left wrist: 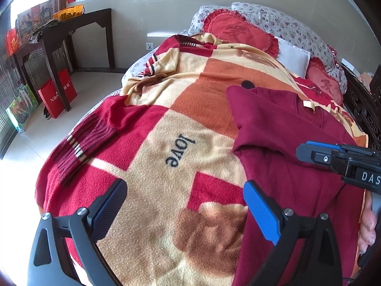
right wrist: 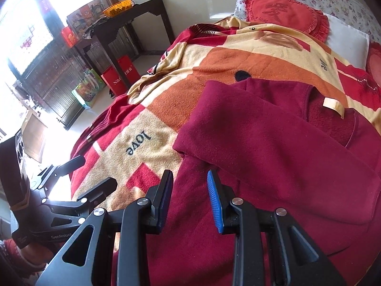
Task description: Fold small clothes
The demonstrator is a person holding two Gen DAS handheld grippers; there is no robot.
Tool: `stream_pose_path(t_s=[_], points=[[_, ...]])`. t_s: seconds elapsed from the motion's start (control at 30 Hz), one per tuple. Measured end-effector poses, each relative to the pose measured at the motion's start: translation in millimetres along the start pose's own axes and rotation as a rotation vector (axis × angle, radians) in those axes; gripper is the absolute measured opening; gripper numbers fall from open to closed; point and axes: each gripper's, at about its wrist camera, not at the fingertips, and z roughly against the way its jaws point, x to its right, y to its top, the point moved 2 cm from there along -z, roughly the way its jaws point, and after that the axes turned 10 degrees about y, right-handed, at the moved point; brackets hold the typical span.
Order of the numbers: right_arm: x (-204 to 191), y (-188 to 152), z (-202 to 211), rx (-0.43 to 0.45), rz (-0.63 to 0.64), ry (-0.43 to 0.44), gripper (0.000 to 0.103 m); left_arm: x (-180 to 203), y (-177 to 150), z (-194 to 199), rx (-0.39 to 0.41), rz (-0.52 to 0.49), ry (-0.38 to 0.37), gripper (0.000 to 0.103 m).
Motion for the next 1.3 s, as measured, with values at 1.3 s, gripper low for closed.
stream_pose_path(t_s=[1.3], points=[[185.7, -67.4, 149.7, 0.2, -0.366, -0.318, 0.015, 50.6, 41.7, -40.7, 0.008, -0.053, 0.039, 0.1]])
